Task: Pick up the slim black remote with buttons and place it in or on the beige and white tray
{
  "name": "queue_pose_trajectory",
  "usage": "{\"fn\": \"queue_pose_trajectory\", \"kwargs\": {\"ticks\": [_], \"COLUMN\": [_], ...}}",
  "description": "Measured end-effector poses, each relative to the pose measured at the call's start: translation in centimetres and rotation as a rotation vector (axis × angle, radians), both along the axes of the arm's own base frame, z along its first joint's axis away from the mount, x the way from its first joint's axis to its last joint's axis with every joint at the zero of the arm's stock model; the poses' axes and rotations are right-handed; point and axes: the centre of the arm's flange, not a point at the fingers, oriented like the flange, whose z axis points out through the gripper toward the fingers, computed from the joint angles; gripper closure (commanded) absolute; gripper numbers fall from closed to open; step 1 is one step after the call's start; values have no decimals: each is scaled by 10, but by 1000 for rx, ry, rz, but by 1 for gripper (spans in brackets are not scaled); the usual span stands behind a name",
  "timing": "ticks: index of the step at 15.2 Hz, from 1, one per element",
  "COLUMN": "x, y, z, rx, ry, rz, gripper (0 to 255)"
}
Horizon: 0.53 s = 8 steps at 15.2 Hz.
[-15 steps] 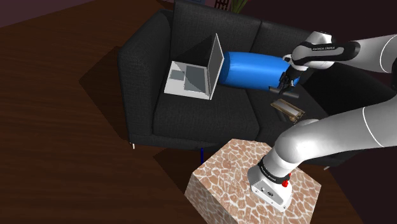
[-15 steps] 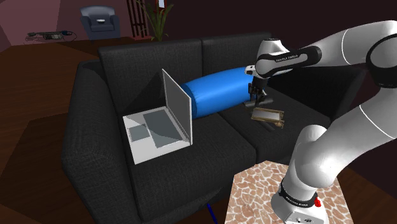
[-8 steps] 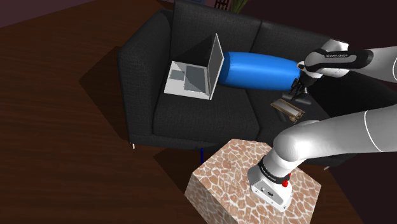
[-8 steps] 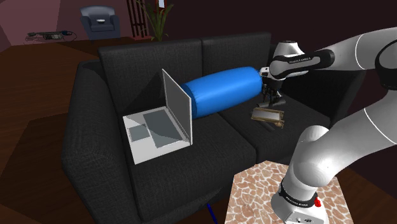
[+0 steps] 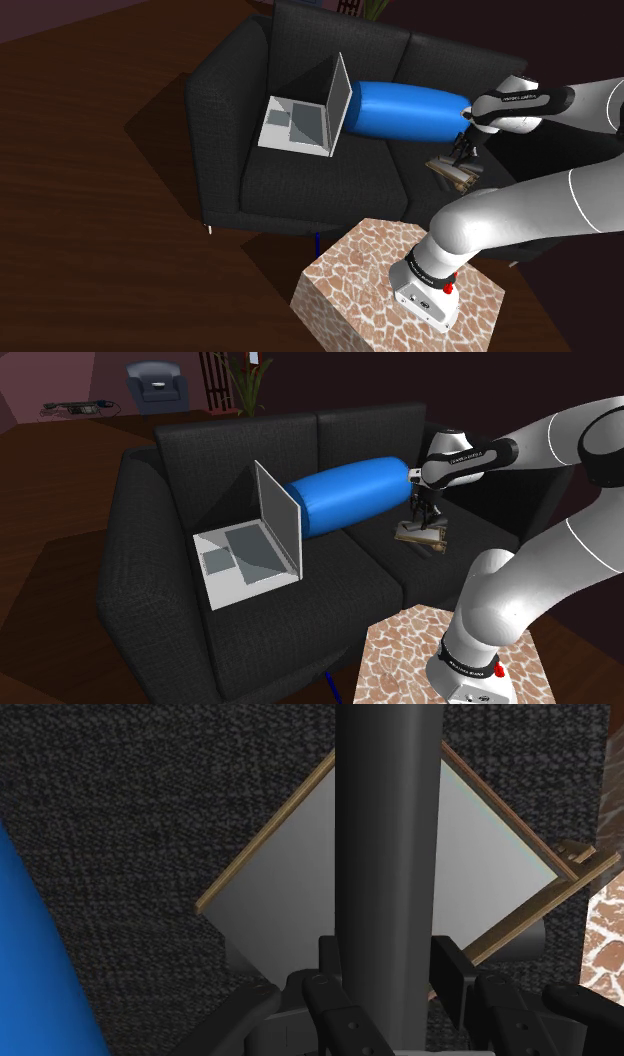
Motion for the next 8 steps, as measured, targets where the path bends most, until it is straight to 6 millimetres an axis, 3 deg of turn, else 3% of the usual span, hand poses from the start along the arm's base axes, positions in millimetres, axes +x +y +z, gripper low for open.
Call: {"fn": "queue_pose_trajectory", "kwargs": {"ticks": [2,8], "x": [0,0], "y": [0,-1], "z": [-10,-13], "rx": [0,0], "ry": [0,0], "rz": [0,0], "gripper": [255,255]}}
